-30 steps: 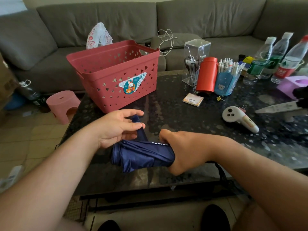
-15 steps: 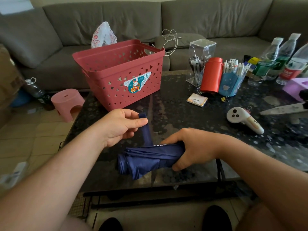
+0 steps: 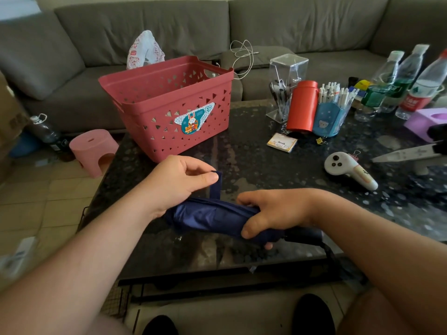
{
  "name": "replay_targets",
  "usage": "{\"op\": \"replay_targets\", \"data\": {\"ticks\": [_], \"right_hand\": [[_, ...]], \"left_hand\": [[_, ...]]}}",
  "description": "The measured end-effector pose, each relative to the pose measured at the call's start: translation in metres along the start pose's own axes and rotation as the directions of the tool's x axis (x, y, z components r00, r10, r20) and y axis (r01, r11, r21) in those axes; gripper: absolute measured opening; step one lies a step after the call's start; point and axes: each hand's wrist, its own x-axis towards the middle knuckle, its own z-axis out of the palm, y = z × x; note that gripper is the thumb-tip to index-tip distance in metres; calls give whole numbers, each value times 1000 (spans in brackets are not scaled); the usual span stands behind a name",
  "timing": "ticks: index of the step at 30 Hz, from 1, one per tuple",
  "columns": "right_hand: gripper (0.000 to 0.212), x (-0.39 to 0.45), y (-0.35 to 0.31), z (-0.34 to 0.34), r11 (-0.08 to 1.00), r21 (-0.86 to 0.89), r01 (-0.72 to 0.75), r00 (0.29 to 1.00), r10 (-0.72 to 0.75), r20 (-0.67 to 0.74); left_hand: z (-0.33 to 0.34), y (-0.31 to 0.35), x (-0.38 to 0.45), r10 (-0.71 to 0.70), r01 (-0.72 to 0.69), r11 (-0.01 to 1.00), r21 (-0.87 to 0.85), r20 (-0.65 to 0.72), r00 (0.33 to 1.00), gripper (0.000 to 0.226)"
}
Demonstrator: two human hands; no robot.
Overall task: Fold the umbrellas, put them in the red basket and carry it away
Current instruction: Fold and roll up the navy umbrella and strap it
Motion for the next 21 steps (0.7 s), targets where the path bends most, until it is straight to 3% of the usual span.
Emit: {"op": "replay_targets", "data": {"ticks": [5, 10, 16, 21], "right_hand": [[37, 6, 10, -6, 977, 213, -30, 996, 11, 93], [53, 9, 12, -9, 964, 221, -146, 979, 108, 175], [39, 11, 21, -14, 954, 254, -160, 968, 101, 229], [48, 11, 26, -20, 929, 362, -79, 963, -23, 268]], "left_hand": [[3, 3, -14, 236, -218, 909, 355, -8, 972, 11], [14, -3, -21, 501, -453, 748, 485, 35, 865, 5], [19, -12, -18, 489, -462, 758, 460, 69, 870, 15], [15, -13, -14, 549, -540, 718, 439, 120, 827, 12]]}}
